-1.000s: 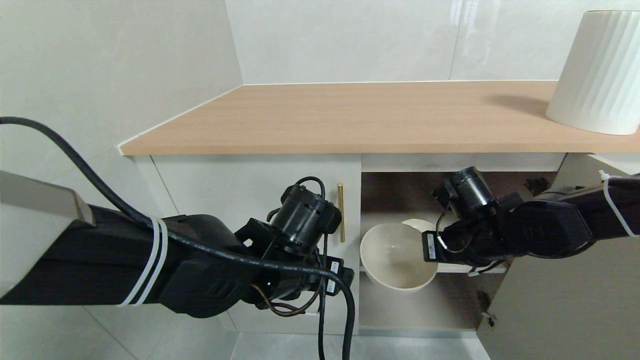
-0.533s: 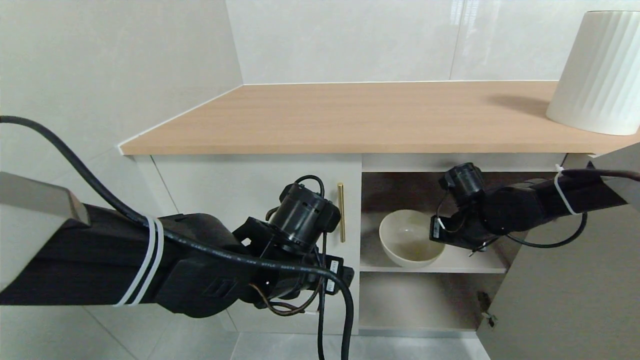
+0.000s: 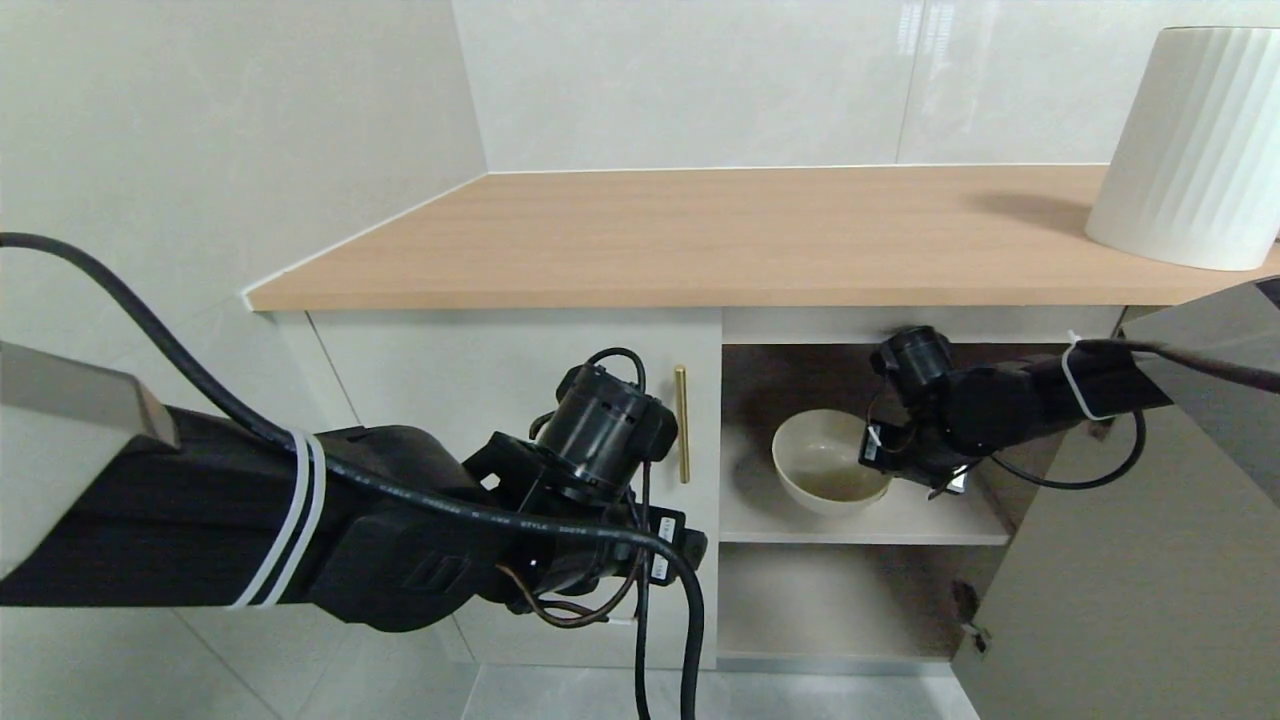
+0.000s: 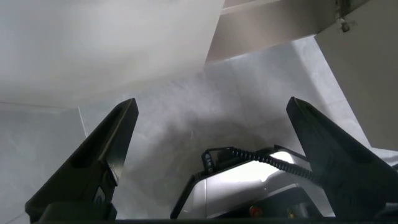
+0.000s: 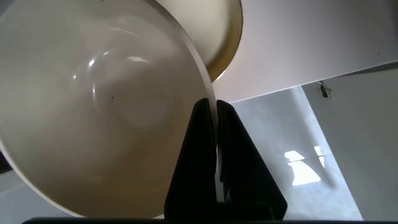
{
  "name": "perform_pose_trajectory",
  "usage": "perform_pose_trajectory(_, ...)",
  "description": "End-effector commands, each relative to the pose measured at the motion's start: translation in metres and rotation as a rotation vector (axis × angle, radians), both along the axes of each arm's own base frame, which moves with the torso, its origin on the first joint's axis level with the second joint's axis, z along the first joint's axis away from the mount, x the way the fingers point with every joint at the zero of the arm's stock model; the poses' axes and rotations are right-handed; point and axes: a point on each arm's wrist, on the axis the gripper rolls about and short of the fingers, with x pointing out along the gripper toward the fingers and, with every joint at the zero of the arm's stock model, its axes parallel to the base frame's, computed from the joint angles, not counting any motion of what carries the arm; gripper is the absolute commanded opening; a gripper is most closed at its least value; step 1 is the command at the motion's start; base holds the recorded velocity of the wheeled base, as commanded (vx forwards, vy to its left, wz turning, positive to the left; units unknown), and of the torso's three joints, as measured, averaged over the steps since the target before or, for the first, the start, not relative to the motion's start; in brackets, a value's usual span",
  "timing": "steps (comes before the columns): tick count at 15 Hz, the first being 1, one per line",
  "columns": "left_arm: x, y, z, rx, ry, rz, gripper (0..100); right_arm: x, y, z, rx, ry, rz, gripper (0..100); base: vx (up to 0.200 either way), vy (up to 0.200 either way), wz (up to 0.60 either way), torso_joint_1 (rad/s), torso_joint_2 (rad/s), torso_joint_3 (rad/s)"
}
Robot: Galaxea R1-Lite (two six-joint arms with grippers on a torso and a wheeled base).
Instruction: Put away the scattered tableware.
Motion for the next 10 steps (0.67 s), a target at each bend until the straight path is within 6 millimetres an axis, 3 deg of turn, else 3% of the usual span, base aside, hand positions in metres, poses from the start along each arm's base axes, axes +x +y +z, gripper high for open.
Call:
perform_pose_trajectory(1,0.0,0.0,0.0,0.0,0.0,0.001,100,0.007,-0.004,-0.01,-0.003,0.009,-0.026,0,0.0,0.0,0.0,0.0,0.0,0.0)
perform_pose_trajectory(3,0.0,0.0,0.0,0.0,0.0,0.002,100,0.0,-0.003,-0.012,-0.006,0.027,-0.021,0,0.0,0.0,0.0,0.0,0.0,0.0)
perform_pose_trajectory(8,0.003,0.004,0.002,-0.004,-0.005,0.015,100,-0.053,0.016,0.016,0.029,0.014,0.03,0,0.0,0.0,0.0,0.0,0.0,0.0)
perform_pose_trajectory(10,0.002,0.005,0.006,-0.012,-0.014,0.015,100,-0.063,0.018,0.014,0.053,-0.015,0.017,0,0.0,0.0,0.0,0.0,0.0,0.0)
